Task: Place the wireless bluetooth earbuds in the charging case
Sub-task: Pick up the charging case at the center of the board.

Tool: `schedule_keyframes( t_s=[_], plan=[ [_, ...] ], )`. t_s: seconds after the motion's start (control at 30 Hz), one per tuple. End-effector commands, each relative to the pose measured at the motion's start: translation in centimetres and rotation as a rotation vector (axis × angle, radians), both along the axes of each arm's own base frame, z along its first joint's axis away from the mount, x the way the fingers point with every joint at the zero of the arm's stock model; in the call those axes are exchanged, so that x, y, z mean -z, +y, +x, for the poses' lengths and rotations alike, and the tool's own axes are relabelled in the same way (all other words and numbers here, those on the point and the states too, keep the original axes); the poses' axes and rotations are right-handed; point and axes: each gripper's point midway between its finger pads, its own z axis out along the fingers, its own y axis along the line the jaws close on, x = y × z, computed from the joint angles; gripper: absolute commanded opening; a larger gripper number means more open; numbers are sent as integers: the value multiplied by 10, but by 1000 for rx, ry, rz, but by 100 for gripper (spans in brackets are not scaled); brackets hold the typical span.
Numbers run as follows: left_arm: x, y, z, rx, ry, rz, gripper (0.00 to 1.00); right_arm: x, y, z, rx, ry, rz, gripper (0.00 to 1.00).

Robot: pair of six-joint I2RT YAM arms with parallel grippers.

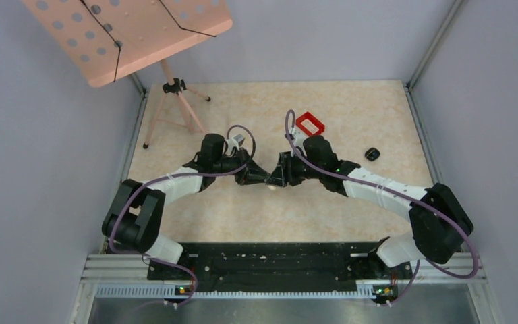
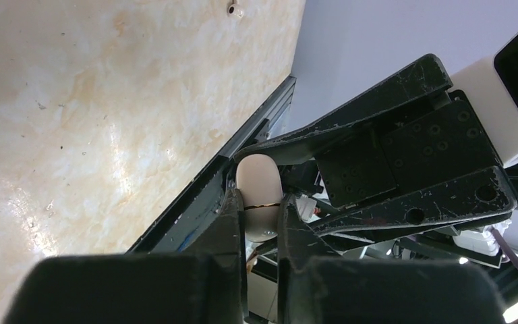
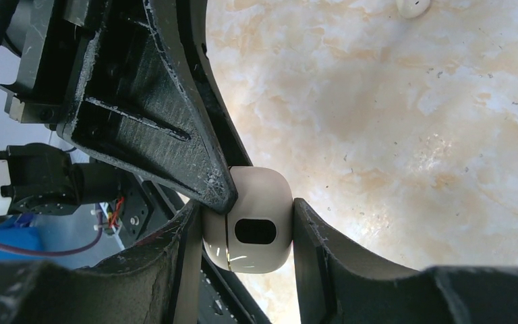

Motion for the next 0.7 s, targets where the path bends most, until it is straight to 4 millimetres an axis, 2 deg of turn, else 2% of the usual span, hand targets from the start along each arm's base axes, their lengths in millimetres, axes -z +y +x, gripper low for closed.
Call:
schedule_keyframes(
  t_s=[0.0,0.1,0.27,0.5,0.6,0.67],
  plan=[
    [-18,-9,-5,63,-61,-46,0,-39,19,14,4,-90,90,30],
    [-17,-8,-4,58,-69,-36,0,-39,18,15,11,-93,88,38],
    [-11,-8,-3,53,-64,-24,0,-35,17,17,26,-88,72,60],
    [-6,-9,2,56,-67,-11,0,-32,10,19,53,-85,42,76],
    [-5,-9,4,60,-79,-1,0,-39,2,19,65,-93,52,82],
    [-5,-10,3,77,-94,-4,0,-45,-5,18,80,-95,69,90]
  ],
)
